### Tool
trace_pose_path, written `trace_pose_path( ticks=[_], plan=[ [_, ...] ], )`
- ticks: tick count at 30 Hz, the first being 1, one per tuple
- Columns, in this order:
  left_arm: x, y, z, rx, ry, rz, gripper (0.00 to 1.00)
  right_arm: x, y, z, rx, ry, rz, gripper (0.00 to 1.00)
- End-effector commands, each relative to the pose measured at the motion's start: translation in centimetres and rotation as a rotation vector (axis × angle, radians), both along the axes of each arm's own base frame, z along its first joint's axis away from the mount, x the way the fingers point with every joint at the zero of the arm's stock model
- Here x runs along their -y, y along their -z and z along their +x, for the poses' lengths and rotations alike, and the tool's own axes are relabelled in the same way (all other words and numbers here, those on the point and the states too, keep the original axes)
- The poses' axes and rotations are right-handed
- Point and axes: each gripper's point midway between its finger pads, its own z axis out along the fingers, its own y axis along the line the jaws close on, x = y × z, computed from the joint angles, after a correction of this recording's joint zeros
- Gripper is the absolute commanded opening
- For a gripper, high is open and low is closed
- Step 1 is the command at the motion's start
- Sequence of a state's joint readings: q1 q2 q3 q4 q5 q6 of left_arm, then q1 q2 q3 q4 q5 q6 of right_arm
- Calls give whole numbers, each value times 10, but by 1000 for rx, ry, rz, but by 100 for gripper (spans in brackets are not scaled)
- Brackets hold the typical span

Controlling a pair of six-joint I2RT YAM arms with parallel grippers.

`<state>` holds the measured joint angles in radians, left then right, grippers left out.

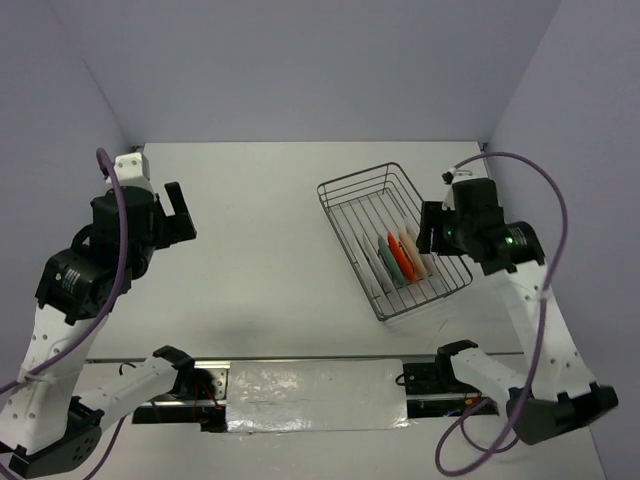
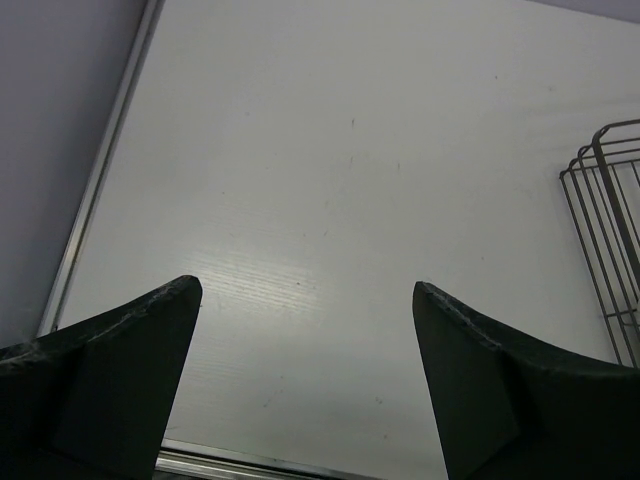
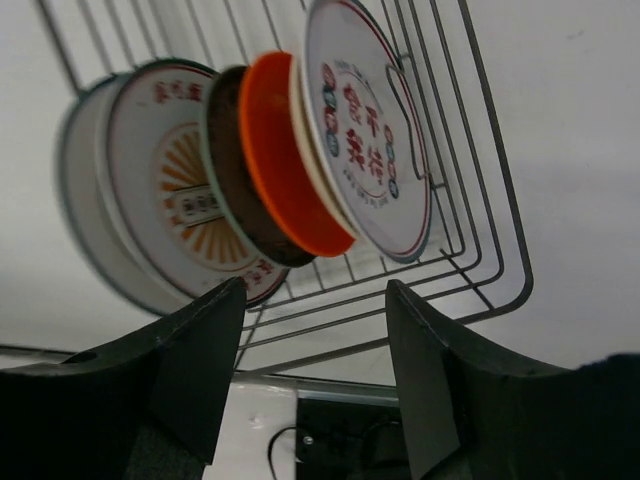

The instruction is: Unload the plates from the dish rack

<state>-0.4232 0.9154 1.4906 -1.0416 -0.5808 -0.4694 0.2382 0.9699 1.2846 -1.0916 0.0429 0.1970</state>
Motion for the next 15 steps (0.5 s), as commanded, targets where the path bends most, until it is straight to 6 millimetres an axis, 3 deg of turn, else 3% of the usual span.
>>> trace_pose_path(
  ticks=[1, 7, 15],
  plan=[
    [16, 8, 8, -17, 70, -12, 99, 11, 18, 28, 23, -7, -119, 65],
    [24, 26, 14, -88, 108, 17, 99, 12, 63, 55, -48, -58, -210, 53],
    [30, 34, 16, -111, 136, 22, 99, 7, 89, 71, -87, -78, -223, 40]
  ],
)
